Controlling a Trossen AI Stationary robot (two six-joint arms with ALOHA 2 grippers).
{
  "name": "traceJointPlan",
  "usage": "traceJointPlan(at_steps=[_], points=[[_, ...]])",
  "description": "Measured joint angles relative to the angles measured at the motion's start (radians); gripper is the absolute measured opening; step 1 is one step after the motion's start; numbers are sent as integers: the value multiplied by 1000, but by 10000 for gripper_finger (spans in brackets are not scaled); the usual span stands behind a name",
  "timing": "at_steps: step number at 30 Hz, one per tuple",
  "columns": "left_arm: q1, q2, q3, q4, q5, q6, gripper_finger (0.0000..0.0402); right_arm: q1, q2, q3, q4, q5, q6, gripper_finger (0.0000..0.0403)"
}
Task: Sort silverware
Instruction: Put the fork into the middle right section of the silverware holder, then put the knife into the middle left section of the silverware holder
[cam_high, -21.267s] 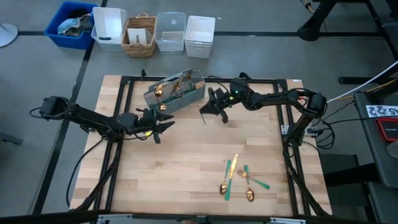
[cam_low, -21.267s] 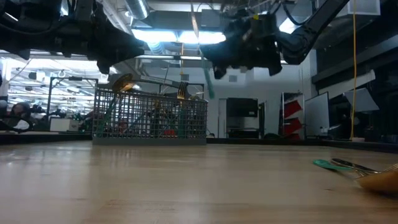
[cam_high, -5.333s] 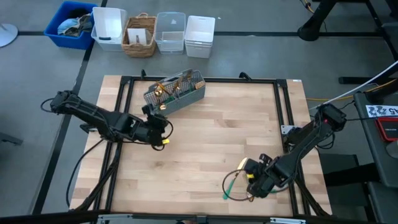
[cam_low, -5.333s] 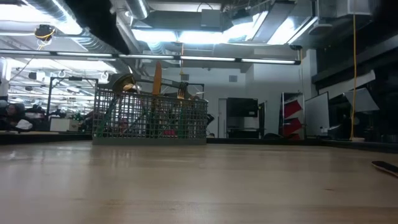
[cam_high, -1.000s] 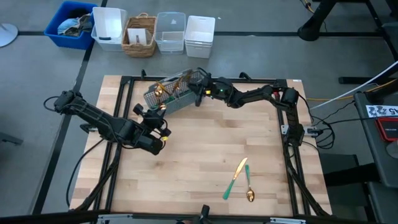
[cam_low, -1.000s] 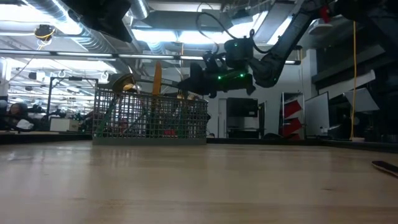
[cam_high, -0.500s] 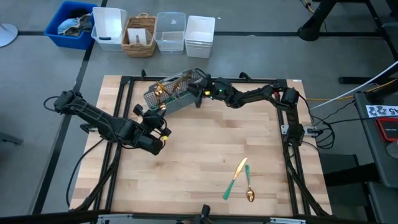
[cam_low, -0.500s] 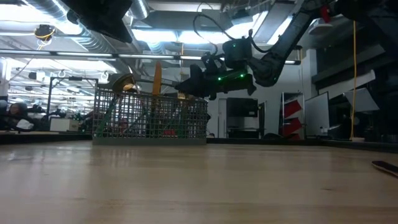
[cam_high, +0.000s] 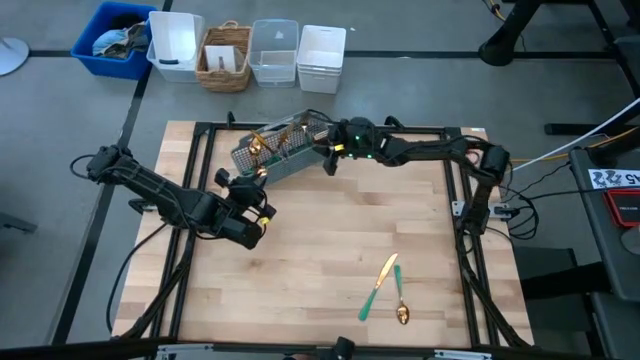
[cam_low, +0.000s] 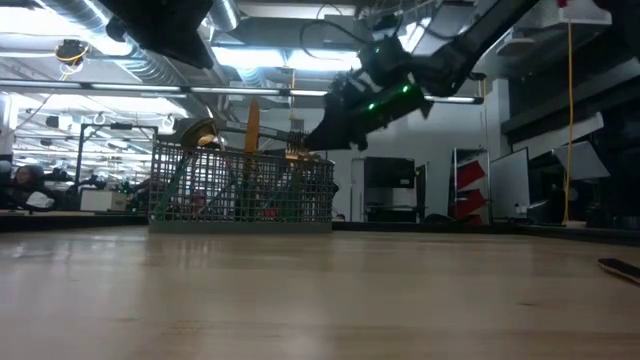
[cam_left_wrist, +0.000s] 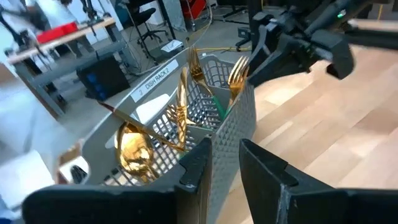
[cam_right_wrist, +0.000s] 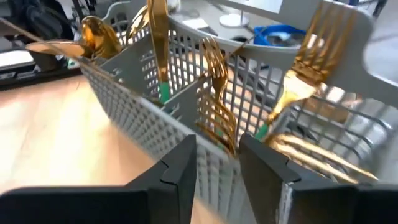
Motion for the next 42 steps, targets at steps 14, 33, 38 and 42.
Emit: traceJointPlan(at_steps=[14,33,38,42], points=[[21,66,-1,501,266,200,73,24,-410,0,-648,-11,-1,122],[92,499,-1,1368,981,530,73,639,-578,-2,-1307,-28,192,122],[87,541,-1,1368,981,515,73,827,-520,-2,-1281,59,190,122],[85,548,-1,1369,981,512,73,936,-439,-2,-1268,122,163,122]])
